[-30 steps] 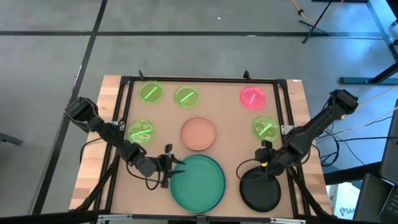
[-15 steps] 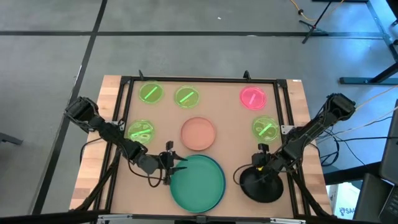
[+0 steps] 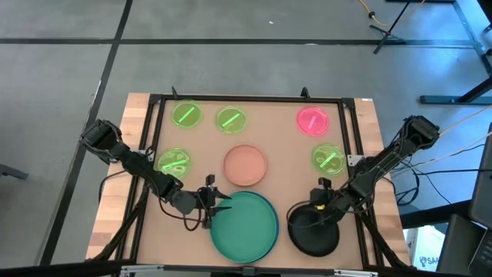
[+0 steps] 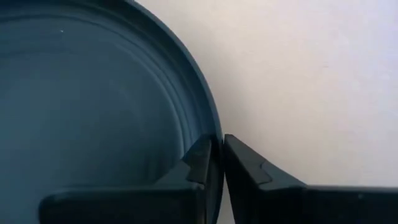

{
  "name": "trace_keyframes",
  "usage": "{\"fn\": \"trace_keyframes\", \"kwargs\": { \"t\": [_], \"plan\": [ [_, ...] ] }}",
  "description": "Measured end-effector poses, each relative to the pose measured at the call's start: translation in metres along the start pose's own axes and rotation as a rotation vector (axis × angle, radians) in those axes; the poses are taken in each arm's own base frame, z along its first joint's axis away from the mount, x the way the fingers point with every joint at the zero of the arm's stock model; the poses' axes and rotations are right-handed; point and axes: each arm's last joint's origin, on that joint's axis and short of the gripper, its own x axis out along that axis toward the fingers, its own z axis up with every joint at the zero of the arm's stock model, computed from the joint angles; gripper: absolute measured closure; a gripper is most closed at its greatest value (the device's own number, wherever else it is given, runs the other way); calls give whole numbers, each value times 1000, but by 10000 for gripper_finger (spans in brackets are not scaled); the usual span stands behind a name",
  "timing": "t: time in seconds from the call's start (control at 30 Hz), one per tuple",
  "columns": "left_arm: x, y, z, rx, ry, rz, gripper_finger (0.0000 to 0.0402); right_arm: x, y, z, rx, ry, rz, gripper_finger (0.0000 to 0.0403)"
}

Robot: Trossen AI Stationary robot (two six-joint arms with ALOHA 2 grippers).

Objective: Stack plastic plates
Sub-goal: Stack the black plate on top of the dark green plate

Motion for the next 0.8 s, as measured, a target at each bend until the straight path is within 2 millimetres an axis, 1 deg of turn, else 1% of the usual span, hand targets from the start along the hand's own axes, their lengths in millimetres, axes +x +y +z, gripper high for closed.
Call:
{"fn": "trace_keyframes", "kwargs": {
  "t": [0.1, 0.2, 0.37, 0.5, 0.57, 0.63, 0.7, 0.8],
  "plan": [
    [0, 0, 0, -10, 1, -1, 264, 0, -2, 1, 17, -8, -22, 351],
    [-1, -1, -1, -11, 2, -6, 264, 2, -7, 4, 62, -15, -60, 319],
    [-1, -2, -1, -21, 4, -8, 264, 4, -13, 10, 105, 43, -16, 265],
    [-1, -2, -1, -23, 7, -7, 264, 5, -15, 13, 80, 49, -11, 246],
    [-1, -2, -1, -23, 7, -7, 264, 5, -15, 13, 51, 35, -23, 247],
    [-1, -2, -1, -22, 7, -7, 264, 4, -15, 13, 41, 24, -31, 259],
    [-1, -2, -1, -19, 7, -6, 264, 5, -15, 13, 41, 22, -33, 281],
    [-1, -1, -1, -19, 7, -6, 264, 5, -15, 13, 19, 25, -30, 327]
  ]
}}
